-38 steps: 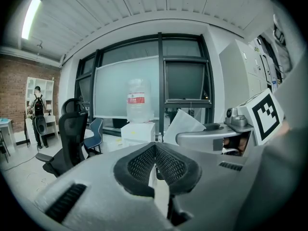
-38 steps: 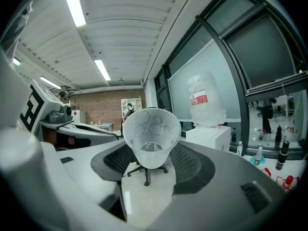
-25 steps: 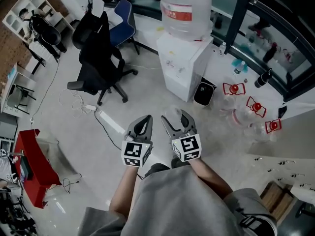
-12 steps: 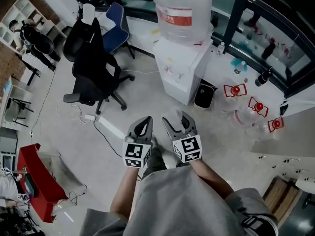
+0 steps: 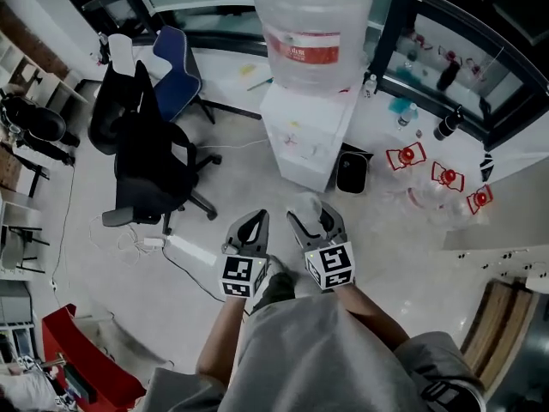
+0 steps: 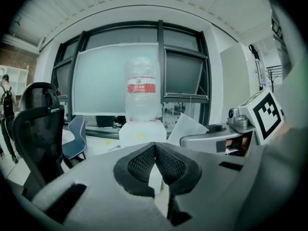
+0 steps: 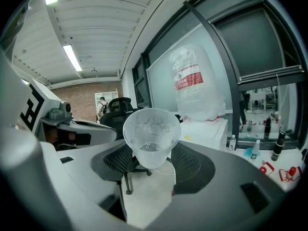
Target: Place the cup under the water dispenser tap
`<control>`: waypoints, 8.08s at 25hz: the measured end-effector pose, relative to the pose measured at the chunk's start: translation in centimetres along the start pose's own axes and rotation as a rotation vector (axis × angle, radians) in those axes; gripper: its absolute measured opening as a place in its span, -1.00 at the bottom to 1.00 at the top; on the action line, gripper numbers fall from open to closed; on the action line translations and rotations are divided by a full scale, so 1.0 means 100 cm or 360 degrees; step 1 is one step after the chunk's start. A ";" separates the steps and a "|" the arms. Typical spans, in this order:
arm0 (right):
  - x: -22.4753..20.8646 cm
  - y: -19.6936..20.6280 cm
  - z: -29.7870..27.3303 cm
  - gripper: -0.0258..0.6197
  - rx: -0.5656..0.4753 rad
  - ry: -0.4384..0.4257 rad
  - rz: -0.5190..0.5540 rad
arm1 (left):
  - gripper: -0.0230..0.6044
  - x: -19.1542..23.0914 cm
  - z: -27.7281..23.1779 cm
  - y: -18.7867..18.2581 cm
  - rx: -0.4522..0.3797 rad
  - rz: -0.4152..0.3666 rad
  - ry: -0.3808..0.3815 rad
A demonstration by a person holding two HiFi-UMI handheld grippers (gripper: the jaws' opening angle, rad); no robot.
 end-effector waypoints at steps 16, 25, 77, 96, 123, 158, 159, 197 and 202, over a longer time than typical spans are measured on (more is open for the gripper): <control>0.020 0.003 -0.083 -0.15 0.0104 0.0342 -0.0052 | -0.90 0.107 -0.048 0.007 0.0027 -0.0034 0.0297; -0.012 0.007 -0.130 -0.15 0.0174 0.0352 -0.0062 | -0.89 0.135 -0.102 0.003 0.0072 -0.0060 0.0319; -0.059 0.178 -0.312 -0.15 0.0442 0.1015 -0.0215 | -0.90 0.252 -0.273 0.150 0.0283 -0.0334 0.0902; -0.143 0.299 -0.387 -0.15 0.0479 0.1080 -0.0078 | -0.90 0.253 -0.324 0.224 0.0256 -0.0400 0.0869; -0.187 0.351 -0.417 -0.15 0.0526 0.1174 -0.0068 | -0.90 0.255 -0.363 0.269 0.0297 -0.0458 0.0932; -0.193 0.350 -0.416 -0.06 0.0453 0.1161 -0.0107 | -0.90 0.258 -0.350 0.281 0.0338 -0.0446 0.0932; -0.192 0.350 -0.416 -0.06 0.0455 0.1157 -0.0106 | -0.90 0.258 -0.350 0.282 0.0339 -0.0445 0.0931; -0.114 0.265 -0.343 -0.03 0.0552 0.1100 -0.0220 | -0.90 0.252 -0.278 0.189 0.0393 -0.0337 0.0944; -0.081 0.222 -0.326 -0.24 0.0474 0.1085 -0.0217 | -0.90 0.256 -0.260 0.162 0.0389 -0.0302 0.0919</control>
Point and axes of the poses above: the fingertips, and each gripper's own axes: z backward along the fingers, x to its left, y out of its underside, the point moved 7 cm from there along z, backward along the fingers, and after that the axes turned 2 degrees about x, right-handed, at the moved point
